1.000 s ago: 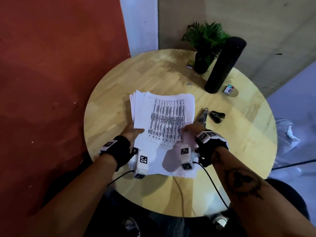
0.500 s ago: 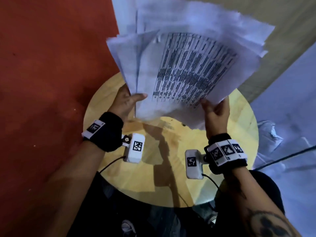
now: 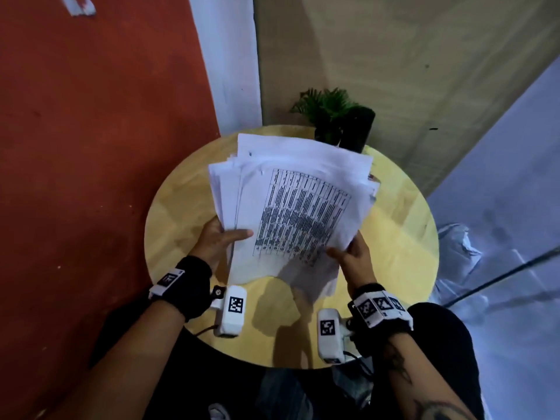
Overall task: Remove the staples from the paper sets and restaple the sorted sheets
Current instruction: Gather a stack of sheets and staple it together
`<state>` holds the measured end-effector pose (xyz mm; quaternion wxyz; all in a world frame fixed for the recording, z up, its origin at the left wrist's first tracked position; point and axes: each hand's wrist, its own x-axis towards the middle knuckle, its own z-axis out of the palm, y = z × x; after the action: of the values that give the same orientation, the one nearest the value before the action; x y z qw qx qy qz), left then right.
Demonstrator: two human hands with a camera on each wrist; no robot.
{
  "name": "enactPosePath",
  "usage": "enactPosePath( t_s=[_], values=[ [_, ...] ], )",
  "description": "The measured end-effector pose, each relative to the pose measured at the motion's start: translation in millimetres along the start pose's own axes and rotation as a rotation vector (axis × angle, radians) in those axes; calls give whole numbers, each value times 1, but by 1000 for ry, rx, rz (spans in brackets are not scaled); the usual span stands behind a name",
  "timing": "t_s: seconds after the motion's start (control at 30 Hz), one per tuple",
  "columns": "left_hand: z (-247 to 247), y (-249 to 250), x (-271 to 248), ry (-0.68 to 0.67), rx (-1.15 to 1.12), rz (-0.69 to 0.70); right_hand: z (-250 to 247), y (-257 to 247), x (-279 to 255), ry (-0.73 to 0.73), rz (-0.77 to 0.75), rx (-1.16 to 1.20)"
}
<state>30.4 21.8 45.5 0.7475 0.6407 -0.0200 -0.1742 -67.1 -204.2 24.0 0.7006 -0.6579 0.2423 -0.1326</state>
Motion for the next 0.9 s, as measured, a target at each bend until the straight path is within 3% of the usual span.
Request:
enactPosePath(
  t_s=[0.17,0.33,0.5,0.73,0.8,0.9],
  values=[
    [8,29,-5,-20,-40,36,-9,-13,2,-77,-35,5],
    [-4,33,-20,-90,-81,70,-21,-35,3,-280,-25,75],
    [2,33,-39,-80,-48,109,-22,-52,1,-271,-6,43],
    [-2,40,-63,-101,-209,177,-36,-59,-6,-323,-15,117],
    [10,40,-65,-38,-177,196,-30,-61,-11,-298,-31,98],
    [31,42,-65,159,-176,240,-19,-59,-25,-252,-20,74]
  ],
)
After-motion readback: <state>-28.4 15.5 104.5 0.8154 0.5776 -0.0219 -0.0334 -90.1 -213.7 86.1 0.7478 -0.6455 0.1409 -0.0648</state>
